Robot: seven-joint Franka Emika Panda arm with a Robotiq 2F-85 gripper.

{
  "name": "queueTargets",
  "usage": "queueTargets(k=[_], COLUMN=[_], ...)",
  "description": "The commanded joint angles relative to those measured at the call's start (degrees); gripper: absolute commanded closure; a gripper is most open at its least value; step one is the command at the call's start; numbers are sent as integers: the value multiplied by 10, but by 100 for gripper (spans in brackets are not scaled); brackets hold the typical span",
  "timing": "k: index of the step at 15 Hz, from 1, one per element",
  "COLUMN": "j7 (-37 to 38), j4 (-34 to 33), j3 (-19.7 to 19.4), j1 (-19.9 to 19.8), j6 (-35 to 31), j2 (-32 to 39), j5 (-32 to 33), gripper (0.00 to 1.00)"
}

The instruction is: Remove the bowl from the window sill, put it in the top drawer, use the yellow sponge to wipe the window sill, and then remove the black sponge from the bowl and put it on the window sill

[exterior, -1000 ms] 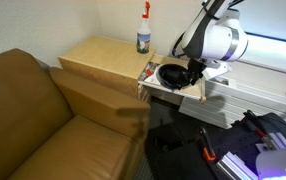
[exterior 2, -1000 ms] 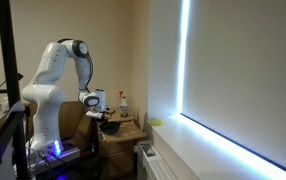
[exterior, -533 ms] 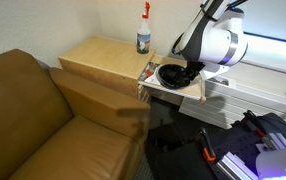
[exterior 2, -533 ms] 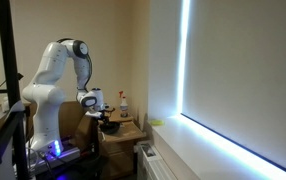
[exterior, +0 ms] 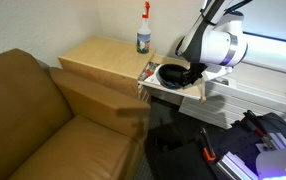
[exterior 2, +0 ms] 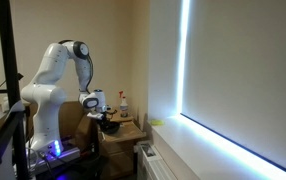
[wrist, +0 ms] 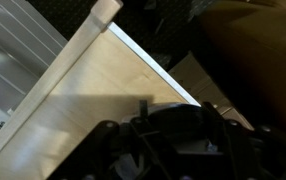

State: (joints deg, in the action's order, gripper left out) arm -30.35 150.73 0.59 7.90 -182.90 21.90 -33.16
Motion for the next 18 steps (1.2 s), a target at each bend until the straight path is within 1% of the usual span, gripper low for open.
queueTargets(k=[1,2,5,7,8,10,11,13,14,15,18], j7=[-1,0,1,-3,-5,-15,-20,-25,-23,-16,10], j4=[1,2,-1,-1,1,4,6,9,9,8,-9], j3=[7,7,3,14,24,54,74,125,143,149,133], j1=[-6,-5,-3,-15,-25,-58,-81,-133,-155,-164,-163], j6=[12,10,19,18,20,25,33,22,21,22,1], j2=[-9,-9,-8,-12,-19,-34,-43,-57,-63,-65,-45], j5=[-1,-2,-1,-2,-5,-7,-9,-22,-30,-36,-43], gripper=[71,73,74,75,75,75,75,75,75,75,75])
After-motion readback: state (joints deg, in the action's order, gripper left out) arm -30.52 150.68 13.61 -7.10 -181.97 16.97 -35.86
